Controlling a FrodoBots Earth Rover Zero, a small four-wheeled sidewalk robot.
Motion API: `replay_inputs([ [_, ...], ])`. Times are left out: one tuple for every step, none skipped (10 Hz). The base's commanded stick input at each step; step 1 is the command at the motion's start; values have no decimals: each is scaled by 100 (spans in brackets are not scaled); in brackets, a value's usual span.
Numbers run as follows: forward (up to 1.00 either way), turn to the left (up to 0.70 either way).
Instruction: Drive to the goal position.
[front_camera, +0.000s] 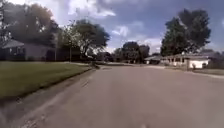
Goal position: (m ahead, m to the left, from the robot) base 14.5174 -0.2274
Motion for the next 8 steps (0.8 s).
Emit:
replay_inputs([
  [100, 0],
  [100, 0],
  [100, 0],
  [100, 0],
  [100, 0],
  [100, 0],
  [100, 0],
  [100, 0],
])
